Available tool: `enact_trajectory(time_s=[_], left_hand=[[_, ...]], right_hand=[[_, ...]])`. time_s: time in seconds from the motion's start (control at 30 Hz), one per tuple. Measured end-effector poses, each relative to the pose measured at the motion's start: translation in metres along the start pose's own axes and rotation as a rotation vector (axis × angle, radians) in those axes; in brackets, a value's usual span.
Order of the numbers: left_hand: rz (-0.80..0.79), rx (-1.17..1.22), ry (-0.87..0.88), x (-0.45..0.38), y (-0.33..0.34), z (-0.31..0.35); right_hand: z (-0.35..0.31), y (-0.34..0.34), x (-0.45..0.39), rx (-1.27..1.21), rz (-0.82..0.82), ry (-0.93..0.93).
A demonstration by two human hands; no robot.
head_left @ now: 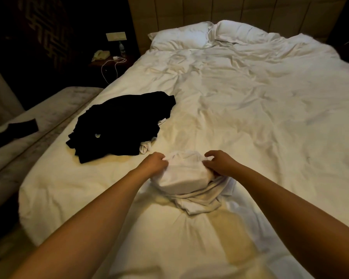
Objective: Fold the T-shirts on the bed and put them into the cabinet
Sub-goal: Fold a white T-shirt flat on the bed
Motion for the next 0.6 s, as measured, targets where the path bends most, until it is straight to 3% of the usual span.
enact_trajectory(time_s=[0.07,0.17,0.27,0.4,0.5,0.6], left_hand=[[-0.005,-0.042,0.118,0.0,0.003,-0.003],[0.015,0.251,0.251,-0.001,0.01,0.008],[0.061,0.374,0.208,-0.007,0.008,0.013],[0.004,0.41,0.162,-0.009,0.004,0.023],[0.092,0.393,0.26,-0.014,0.0,0.046],[0.219,0.521,0.318,-0.016,-0.008,0.067]], right_hand=[[-0.003,0.005,0.004,-0.004,-0.047,-0.036],[-0.005,0.003,0.007,-0.006,-0.024,-0.11],[-0.005,-0.006,0.01,-0.151,0.054,-0.171],[-0.009,-0.019,0.016,-0.331,0.061,-0.219],[-0.013,-0.032,0.022,-0.406,0.055,-0.274],[-0.017,-0.04,0.029,-0.421,0.036,-0.297]])
Point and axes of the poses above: each hand's wrist, its own x-axis away from the middle knuckle, its own y-axis out of the palm, z = x × y, the point moved 3 cm from there along -x, towards the middle knuckle, and after that the axes turned 12 degrees about y, right-handed, at the moved point
